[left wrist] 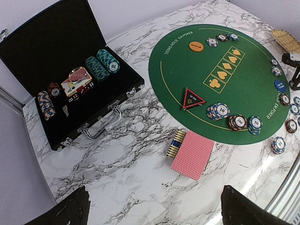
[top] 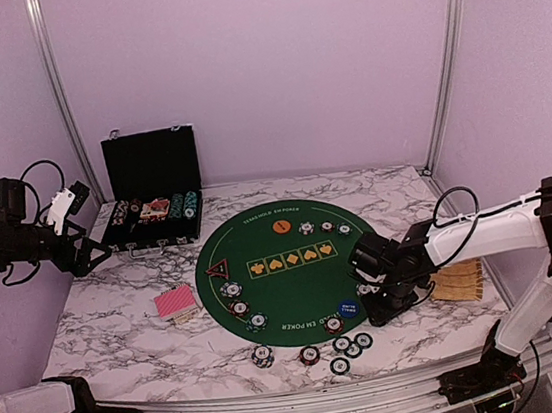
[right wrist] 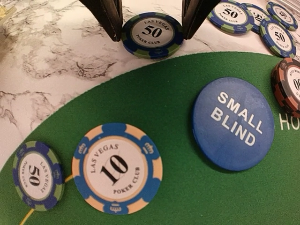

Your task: Distribute texas hold em gaming equipment

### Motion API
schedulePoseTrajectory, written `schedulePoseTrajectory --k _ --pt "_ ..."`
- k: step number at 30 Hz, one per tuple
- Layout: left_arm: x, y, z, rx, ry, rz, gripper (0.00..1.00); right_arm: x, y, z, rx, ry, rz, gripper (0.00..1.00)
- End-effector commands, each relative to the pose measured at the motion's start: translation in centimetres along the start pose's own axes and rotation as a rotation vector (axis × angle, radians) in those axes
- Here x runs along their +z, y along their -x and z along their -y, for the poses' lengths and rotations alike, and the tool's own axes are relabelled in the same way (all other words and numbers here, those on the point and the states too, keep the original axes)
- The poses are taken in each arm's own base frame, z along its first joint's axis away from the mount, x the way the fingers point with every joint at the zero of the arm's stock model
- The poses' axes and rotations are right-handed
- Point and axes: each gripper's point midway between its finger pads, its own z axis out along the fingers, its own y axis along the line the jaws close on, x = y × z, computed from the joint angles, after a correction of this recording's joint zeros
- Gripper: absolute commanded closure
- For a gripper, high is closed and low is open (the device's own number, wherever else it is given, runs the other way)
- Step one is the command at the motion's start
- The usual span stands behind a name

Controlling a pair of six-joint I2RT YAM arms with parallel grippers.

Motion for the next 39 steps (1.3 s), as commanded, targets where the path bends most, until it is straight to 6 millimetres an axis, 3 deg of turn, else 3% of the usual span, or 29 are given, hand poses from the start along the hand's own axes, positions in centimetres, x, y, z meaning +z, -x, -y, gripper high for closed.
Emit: schedulePoseTrajectory --k 1,7,13,23,27,33,39 --pt "-0.1 -0.1 0.3 -0.007 -0.021 -0.007 0.01 -2.6 1.8 -0.3 -0.002 -0.010 0.062 0.61" --pt "-0.1 0.0 0.3 -0.008 -0.021 -0.005 0.01 -4.9 3.6 0.5 -0.008 -0.043 0.112 0.61" --pt "-0.2 -0.1 0.3 -0.005 -0.016 -0.007 0.01 -5.2 5.3 2.9 0.031 -0.065 0.129 0.61" --pt "0.5 -0.9 0.8 -0.019 -0.052 -0.022 0.01 -5.9 6.1 0.2 0.007 -0.014 0.163 0.52" --pt "2.4 -3.1 1.6 -0.008 -0.111 -0.112 0.01 -7.8 7.6 -1.4 0.000 0.027 0.212 0.46" --pt "5.9 -6.3 4.2 0.049 -0.219 -0.265 0.01 -11.4 10.1 -3.7 0.012 0.130 0.320 0.23" --pt "9.1 -8.1 5.3 0.161 -0.252 -0.393 0.01 -12.0 10.9 -4.8 0.017 0.165 0.339 0.18"
